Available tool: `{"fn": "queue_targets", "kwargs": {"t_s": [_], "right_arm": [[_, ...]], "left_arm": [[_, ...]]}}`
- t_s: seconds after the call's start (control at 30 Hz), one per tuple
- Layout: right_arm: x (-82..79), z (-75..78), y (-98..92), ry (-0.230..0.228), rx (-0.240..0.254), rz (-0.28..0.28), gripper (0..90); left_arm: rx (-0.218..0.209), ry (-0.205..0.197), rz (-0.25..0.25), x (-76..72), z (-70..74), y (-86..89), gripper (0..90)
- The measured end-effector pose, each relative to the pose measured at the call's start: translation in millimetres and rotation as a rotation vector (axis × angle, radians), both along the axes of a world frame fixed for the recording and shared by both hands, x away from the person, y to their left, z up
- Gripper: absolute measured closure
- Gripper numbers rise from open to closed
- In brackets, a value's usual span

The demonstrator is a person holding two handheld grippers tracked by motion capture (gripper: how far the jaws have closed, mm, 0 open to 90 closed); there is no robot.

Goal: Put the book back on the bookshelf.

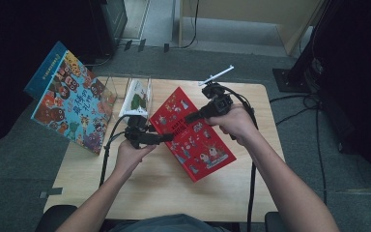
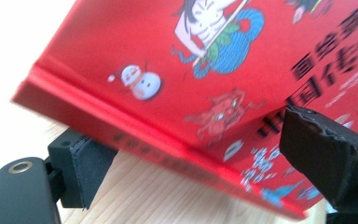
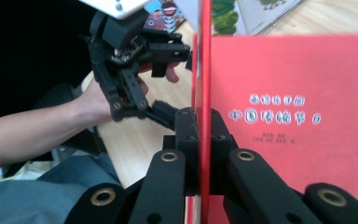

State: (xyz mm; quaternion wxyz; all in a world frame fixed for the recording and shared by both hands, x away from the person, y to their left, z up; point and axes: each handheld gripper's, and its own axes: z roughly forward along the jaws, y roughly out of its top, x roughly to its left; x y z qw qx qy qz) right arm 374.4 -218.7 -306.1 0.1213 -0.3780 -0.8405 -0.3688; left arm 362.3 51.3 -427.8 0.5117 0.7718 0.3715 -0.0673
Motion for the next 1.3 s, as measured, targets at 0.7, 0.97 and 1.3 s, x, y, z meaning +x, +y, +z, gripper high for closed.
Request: {"fn": "queue_targets", "kwargs": {"t_s": [0.7, 0.97, 1.3], "right_arm": [[6.5, -46.3, -11.7, -0.098, 0.011, 0.193, 66.3], [6.6, -43.6, -16.7, -0.195, 0.027, 0.17, 62.3], [1.1, -47.4, -25.7, -0.238, 0.08, 0.176, 58.6]], "left_arm": [[0.104, -0.227, -0.276, -8.7, 57.9, 21.8, 75.8], [0.156, -0.273, -0.262, -11.6, 72.0, 20.4, 77.3], [0.168, -0.295, -0.288, -13.5, 85.1, 25.2, 79.3]]}}
